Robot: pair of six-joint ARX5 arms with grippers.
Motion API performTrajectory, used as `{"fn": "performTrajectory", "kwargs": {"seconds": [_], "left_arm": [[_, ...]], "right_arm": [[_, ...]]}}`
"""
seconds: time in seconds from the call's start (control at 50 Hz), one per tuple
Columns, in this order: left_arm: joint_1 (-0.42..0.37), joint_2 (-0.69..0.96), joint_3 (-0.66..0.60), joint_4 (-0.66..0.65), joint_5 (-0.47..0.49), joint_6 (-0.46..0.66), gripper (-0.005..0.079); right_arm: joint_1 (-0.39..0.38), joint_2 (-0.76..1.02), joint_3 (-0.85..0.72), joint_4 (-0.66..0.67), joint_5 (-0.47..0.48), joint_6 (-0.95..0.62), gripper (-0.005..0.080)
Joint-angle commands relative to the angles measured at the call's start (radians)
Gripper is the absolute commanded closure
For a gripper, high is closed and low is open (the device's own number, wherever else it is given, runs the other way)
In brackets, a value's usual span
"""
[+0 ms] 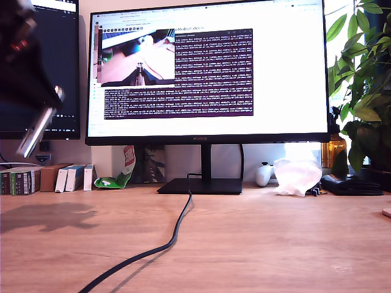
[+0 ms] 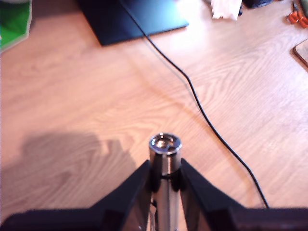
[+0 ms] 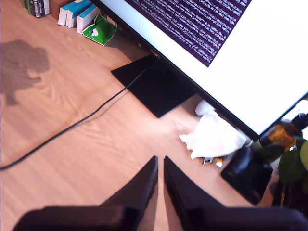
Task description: Pick the metallic laser pointer with your right arm, pass it to your left arm, then place it down to the left side of the table
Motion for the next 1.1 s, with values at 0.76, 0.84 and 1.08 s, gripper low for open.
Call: {"fn": "performTrajectory", "kwargs": {"seconds": [0.76, 0.84, 1.08], "left_arm": [[0.088, 0.444, 0.235, -0.279, -0.032, -0.005, 0.0765], [0.095, 0.456, 0.235, -0.284, -0.039, -0.005, 0.0765], [0.1, 0.489, 0.235, -0.302, -0.094, -0.005, 0.0765]], "right_arm": [[-0.001, -0.082, -0.089, -0.003, -0.008, -0.023, 0.0765], [-0.001, -0.082, -0.089, -0.003, -0.016, -0.023, 0.0765], [-0.001, -0.082, -0.089, -0.003, -0.04, -0.023, 0.0765]]}}
